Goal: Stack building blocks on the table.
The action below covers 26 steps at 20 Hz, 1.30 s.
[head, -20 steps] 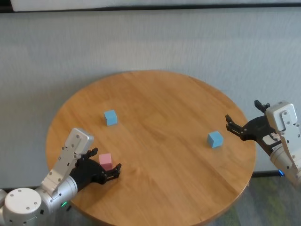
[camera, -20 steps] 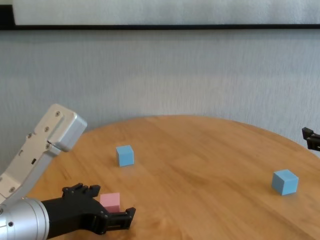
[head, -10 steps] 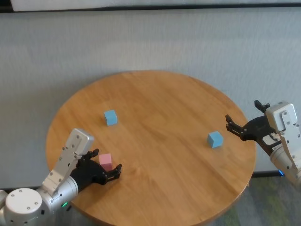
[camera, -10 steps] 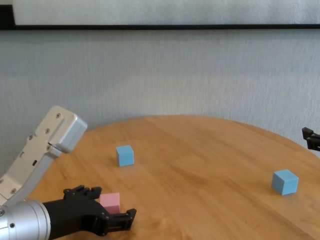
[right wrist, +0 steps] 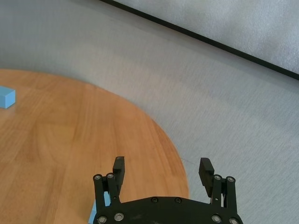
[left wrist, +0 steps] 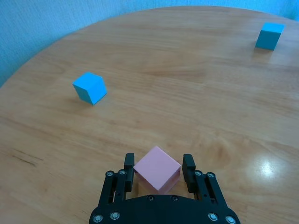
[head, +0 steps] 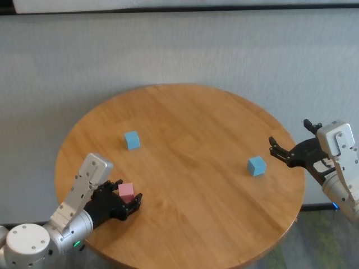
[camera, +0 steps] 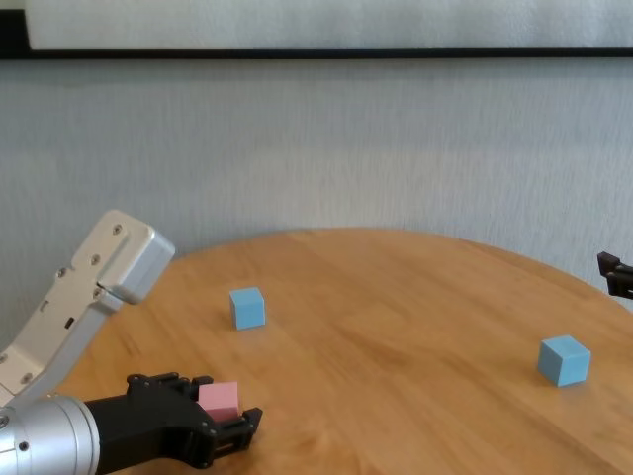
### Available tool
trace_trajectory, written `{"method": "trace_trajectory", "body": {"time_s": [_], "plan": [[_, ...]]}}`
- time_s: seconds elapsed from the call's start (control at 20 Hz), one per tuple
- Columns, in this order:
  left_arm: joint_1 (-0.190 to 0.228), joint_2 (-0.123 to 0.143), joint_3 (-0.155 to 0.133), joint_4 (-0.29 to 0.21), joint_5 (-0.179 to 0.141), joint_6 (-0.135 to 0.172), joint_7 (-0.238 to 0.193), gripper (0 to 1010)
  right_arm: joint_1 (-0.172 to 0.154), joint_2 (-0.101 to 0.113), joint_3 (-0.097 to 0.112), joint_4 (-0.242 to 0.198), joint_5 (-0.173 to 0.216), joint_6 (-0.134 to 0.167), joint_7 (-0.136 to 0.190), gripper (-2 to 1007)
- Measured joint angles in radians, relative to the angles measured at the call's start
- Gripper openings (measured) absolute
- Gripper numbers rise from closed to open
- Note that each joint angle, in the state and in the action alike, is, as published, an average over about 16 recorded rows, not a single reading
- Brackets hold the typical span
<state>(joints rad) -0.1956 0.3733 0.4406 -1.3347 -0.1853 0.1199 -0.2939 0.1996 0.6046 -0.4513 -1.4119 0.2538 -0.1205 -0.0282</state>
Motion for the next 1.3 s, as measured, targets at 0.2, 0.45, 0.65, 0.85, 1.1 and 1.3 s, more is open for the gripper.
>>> {"method": "trace_trajectory", "body": {"time_s": [0.2, 0.45, 0.65, 0.85, 1.1, 1.3], "plan": [[0.003, -0.004, -0.007, -0.002, 0.007, 0.000, -0.006, 645, 0.000, 0.000, 0.000, 0.000, 0.000, 0.000, 0.000, 1005], [0.008, -0.010, -0.018, -0.004, 0.014, -0.002, -0.010, 584, 0.000, 0.000, 0.000, 0.000, 0.000, 0.000, 0.000, 1005], [0.007, -0.016, -0.027, -0.005, 0.022, -0.009, -0.014, 572, 0.000, 0.000, 0.000, 0.000, 0.000, 0.000, 0.000, 1005], [-0.009, -0.028, -0.034, 0.007, 0.029, -0.023, -0.030, 572, 0.000, 0.000, 0.000, 0.000, 0.000, 0.000, 0.000, 1005], [-0.052, -0.053, -0.033, 0.042, 0.037, -0.047, -0.056, 572, 0.000, 0.000, 0.000, 0.000, 0.000, 0.000, 0.000, 1005], [-0.099, -0.078, -0.023, 0.081, 0.048, -0.067, -0.081, 572, 0.000, 0.000, 0.000, 0.000, 0.000, 0.000, 0.000, 1005]]}}
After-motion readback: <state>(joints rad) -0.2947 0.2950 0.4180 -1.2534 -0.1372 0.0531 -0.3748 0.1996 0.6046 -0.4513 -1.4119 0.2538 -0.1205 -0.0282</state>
